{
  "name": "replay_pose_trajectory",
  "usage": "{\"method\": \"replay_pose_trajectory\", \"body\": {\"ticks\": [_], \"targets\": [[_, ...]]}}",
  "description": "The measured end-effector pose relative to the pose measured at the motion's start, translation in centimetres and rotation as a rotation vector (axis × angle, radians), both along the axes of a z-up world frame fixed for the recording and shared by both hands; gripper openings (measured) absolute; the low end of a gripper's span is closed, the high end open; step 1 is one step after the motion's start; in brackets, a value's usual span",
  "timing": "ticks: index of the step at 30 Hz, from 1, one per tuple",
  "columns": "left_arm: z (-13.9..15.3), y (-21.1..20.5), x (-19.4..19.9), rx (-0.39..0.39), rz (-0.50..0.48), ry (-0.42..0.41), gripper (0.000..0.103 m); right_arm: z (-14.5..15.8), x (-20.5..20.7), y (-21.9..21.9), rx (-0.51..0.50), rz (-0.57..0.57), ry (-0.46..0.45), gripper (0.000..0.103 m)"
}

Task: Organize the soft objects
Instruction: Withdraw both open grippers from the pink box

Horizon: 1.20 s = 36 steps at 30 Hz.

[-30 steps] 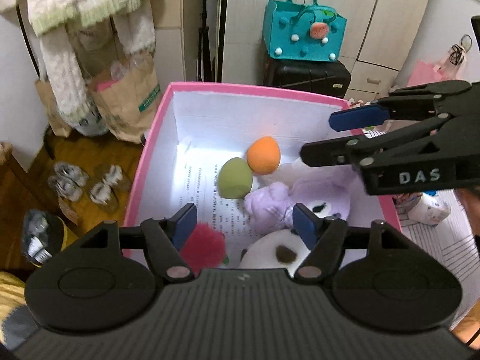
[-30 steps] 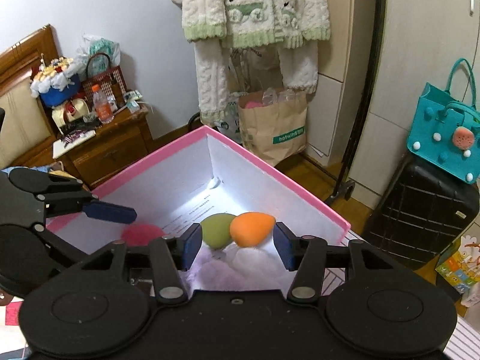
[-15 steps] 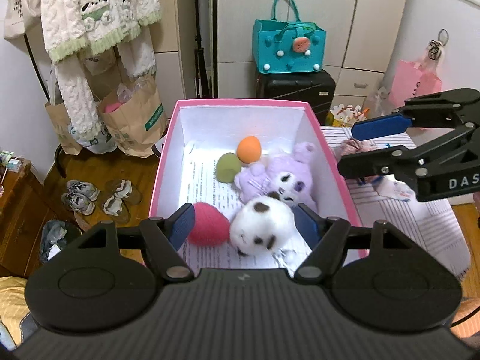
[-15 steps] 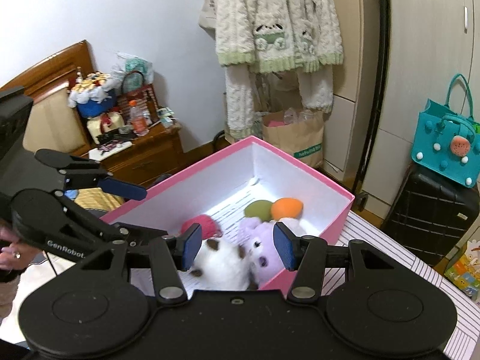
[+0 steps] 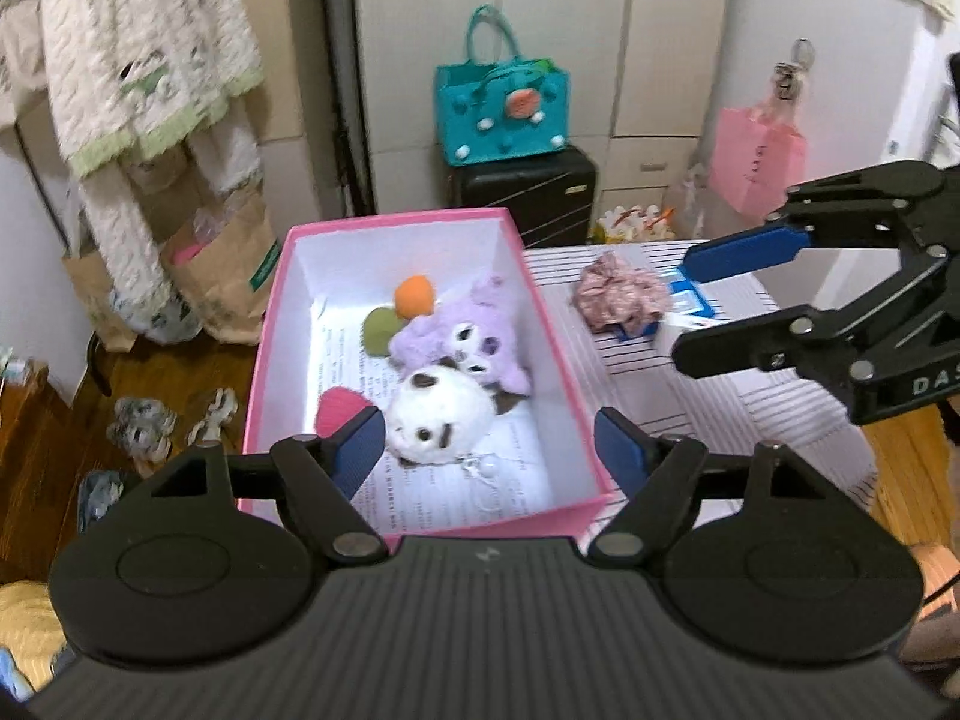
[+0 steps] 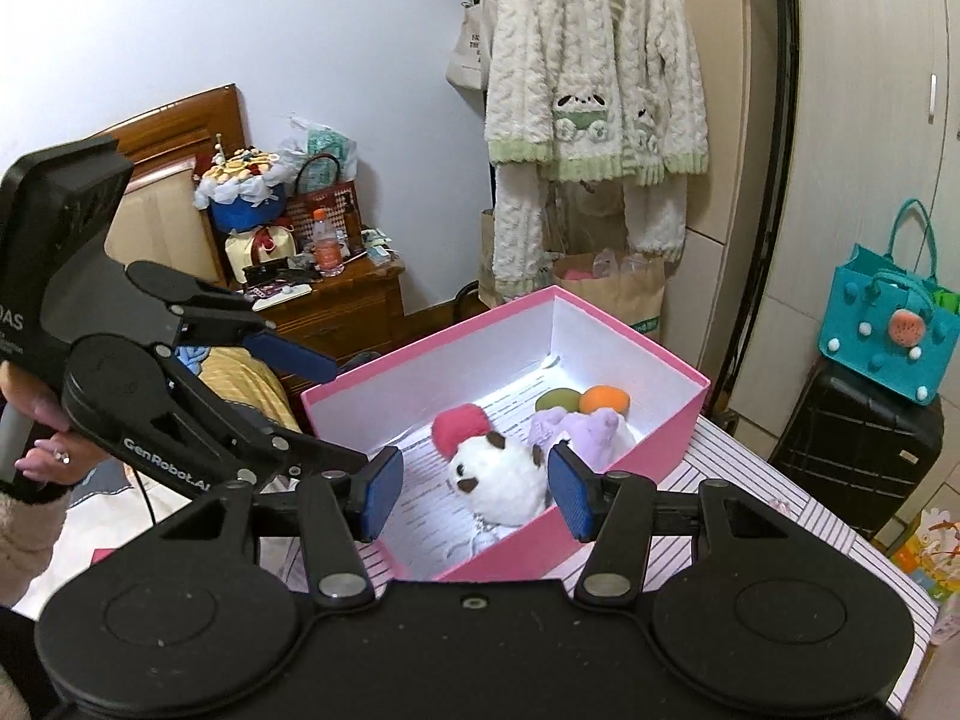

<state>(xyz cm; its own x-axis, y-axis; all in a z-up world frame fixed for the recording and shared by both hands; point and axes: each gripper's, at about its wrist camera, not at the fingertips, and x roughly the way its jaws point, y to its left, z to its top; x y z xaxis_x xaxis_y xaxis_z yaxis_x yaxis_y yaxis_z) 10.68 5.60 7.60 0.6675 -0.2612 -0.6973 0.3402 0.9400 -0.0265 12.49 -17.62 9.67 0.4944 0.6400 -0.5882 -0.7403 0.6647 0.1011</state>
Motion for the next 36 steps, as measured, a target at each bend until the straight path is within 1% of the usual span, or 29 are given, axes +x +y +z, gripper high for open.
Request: {"method": "replay_pose_trajectory", "body": {"ticks": [5, 8, 10, 14, 15, 16, 20, 23, 28, 33, 36], "targets": [[1.1, -1.6, -2.5, 0.013, -0.059, -0.032, 0.082, 0.5, -2.6, -1.4, 0.001, 0.01, -0.013, 0.061], [1.3, -2.5, -3.5, 0.008, -0.097, -0.023, 0.083, 0.4, -3.8, -2.5, 0.004, 0.006, -0.011, 0.062], [1.4, -3.2, -4.1, 0.01, -0.126, -0.015, 0.084, 0.2, -4.4, -3.2, 0.005, -0.002, -0.008, 0.065], [0.9, -5.0, -4.8, 0.027, -0.172, -0.004, 0.085, -0.8, -5.5, -5.1, -0.006, -0.038, -0.008, 0.066], [0.7, -5.4, -4.9, 0.03, -0.182, 0.002, 0.086, -1.1, -5.8, -5.5, -0.006, -0.045, -0.003, 0.067], [0.5, -5.8, -4.9, 0.032, -0.192, 0.008, 0.086, -1.5, -5.9, -6.0, -0.006, -0.057, 0.003, 0.07], [-0.5, -7.5, -4.7, 0.04, -0.235, 0.027, 0.088, -3.3, -6.4, -8.1, -0.018, -0.11, 0.021, 0.073], [-1.4, -8.7, -4.1, 0.043, -0.26, 0.03, 0.09, -4.9, -6.3, -9.5, -0.023, -0.145, 0.043, 0.078], [-3.1, -10.7, -2.4, 0.004, -0.29, 0.049, 0.092, -7.6, -5.6, -11.5, -0.036, -0.206, 0.073, 0.082], [-4.6, -12.8, -0.8, -0.014, -0.292, 0.008, 0.093, -10.6, -4.5, -13.5, -0.022, -0.265, 0.076, 0.084], [-5.8, -14.2, 0.3, -0.03, -0.284, -0.015, 0.093, -12.5, -3.6, -14.5, -0.007, -0.305, 0.056, 0.085]]}}
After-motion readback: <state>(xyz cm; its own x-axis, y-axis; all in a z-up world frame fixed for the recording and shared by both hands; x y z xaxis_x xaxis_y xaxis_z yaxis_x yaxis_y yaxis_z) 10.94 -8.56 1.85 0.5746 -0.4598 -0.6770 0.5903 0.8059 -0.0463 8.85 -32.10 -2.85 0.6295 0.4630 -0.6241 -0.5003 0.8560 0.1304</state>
